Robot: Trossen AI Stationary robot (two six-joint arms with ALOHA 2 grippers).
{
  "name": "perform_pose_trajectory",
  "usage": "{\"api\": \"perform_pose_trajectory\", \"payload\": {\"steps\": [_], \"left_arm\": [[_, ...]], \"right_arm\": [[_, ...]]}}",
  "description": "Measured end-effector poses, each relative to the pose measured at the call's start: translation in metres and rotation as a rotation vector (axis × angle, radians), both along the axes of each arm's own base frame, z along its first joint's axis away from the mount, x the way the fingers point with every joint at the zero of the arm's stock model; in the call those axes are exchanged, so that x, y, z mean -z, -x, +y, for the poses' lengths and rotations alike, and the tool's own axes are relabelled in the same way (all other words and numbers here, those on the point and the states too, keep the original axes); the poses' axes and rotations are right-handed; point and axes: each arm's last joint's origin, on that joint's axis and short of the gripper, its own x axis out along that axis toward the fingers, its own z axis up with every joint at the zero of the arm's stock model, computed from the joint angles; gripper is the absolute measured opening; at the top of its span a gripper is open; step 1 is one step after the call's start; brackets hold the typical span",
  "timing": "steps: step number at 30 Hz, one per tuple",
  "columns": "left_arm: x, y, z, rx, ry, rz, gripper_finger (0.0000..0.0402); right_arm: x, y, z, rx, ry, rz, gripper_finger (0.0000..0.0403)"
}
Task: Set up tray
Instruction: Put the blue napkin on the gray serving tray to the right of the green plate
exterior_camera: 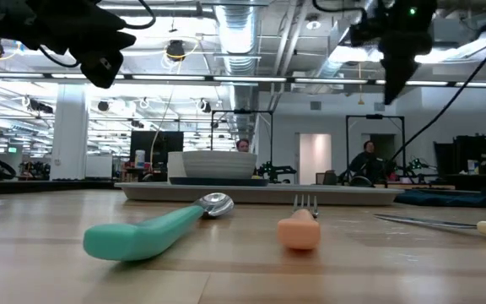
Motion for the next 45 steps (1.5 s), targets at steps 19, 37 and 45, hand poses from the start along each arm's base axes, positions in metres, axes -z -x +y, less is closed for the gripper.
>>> {"api": "perform_pose_trajectory", "payload": {"steps": [19, 37, 45], "left_arm": [[0.001, -0.001, 0.001, -0.038, 0.008, 0.010, 0.0087], [0.004, -0.001, 0.001, -0.051, -0.004, 0.036, 0.0087], [0.004, -0.001, 0.001, -0.050, -0.005, 0.038, 0.0087]], "right_arm": [[0.097, 0.033, -0.048, -0.136, -0.256, 0.102, 0.0058], [0.161, 0.017, -0.054, -0.117, -0.473, 0.412, 0.0058], [0.164, 0.015, -0.056, -0.112, -0.478, 0.428, 0.0057]]}}
